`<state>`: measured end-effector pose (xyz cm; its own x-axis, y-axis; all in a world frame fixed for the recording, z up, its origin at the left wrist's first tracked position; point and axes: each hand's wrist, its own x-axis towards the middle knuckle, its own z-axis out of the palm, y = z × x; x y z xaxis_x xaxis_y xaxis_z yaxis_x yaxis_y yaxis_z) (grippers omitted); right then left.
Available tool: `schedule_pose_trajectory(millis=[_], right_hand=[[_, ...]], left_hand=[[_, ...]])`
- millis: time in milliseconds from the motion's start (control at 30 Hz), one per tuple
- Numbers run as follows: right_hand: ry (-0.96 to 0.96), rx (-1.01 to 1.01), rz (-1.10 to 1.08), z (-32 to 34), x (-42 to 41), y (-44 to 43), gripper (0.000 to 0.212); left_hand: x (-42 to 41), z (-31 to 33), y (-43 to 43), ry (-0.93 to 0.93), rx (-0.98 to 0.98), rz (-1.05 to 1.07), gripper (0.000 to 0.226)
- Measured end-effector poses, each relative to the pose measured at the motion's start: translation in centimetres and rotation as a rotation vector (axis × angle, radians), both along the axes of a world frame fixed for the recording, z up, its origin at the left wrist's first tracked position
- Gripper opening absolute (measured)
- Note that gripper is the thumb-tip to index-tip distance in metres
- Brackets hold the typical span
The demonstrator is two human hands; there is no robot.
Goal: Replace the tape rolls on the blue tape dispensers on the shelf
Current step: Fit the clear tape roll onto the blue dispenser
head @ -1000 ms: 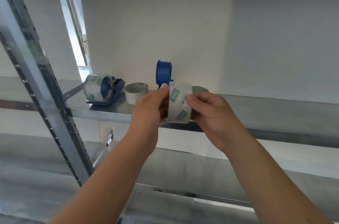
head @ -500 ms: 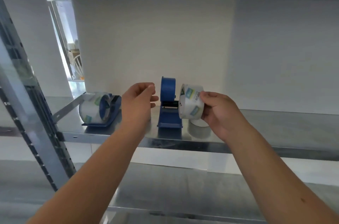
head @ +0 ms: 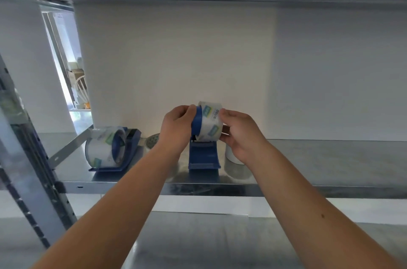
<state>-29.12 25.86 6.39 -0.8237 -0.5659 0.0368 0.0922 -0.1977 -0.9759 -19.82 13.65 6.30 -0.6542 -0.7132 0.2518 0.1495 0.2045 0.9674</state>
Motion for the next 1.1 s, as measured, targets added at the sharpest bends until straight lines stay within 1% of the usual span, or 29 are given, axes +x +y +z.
schedule_pose_trajectory(millis=[167, 333, 400, 500, 567, 633, 700, 733, 800, 867, 900, 967, 1033, 1100], right_hand=[[0.100, 0.037, 0.001, 0.4, 1.1, -1.0, 0.021], [0.292, 0.187, -0.017, 0.7, 2.0, -1.5, 0.027], [0.337, 0.206, -0.011, 0.6, 2.2, -1.1, 0.023], [0.349, 0.159, 0.030, -0.1, 2.4, -0.1, 0.017], [0.412, 0.127, 0.056, -0.6, 2.6, 0.6, 0.018], [0.527, 0.099, 0.071, -1.1, 3.0, 1.1, 0.018], [0.634, 0.110, 0.097, -1.4, 3.4, 1.6, 0.022], [0.677, 0.123, 0.106, -1.6, 3.5, 1.8, 0.025], [0.750, 0.133, 0.113, -1.9, 3.4, 2.4, 0.028], [0.779, 0.135, 0.130, -2.2, 3.3, 2.9, 0.029], [0.789, 0.140, 0.143, -2.4, 3.3, 3.2, 0.031], [0.801, 0.161, 0.165, -2.7, 3.4, 3.5, 0.033], [0.801, 0.180, 0.173, -2.6, 3.3, 3.9, 0.033], [0.774, 0.094, 0.151, -2.0, 3.1, 4.3, 0.025]], left_hand=[[-0.2, -0.4, -0.6, 0.025, 0.047, -0.042, 0.037], [0.0, -1.2, -1.2, 0.029, 0.066, -0.147, 0.039], [0.5, -1.3, -1.6, 0.041, 0.058, -0.192, 0.039], [1.2, -1.6, -1.9, 0.105, 0.057, -0.193, 0.036], [1.4, -1.5, -1.8, 0.181, 0.147, -0.202, 0.037], [1.6, -0.9, -1.5, 0.228, 0.288, -0.264, 0.041], [1.9, -0.2, -1.3, 0.223, 0.401, -0.358, 0.053], [2.1, 0.1, -1.2, 0.210, 0.412, -0.412, 0.057], [2.6, 0.3, -0.9, 0.191, 0.361, -0.481, 0.051], [3.2, 0.2, -0.3, 0.200, 0.293, -0.482, 0.043], [3.4, 0.1, 0.2, 0.207, 0.257, -0.457, 0.042], [3.7, -0.2, 1.2, 0.210, 0.191, -0.373, 0.046], [3.9, -0.7, 2.1, 0.197, 0.127, -0.266, 0.053], [4.1, -1.2, 2.5, 0.202, 0.052, -0.210, 0.064]])
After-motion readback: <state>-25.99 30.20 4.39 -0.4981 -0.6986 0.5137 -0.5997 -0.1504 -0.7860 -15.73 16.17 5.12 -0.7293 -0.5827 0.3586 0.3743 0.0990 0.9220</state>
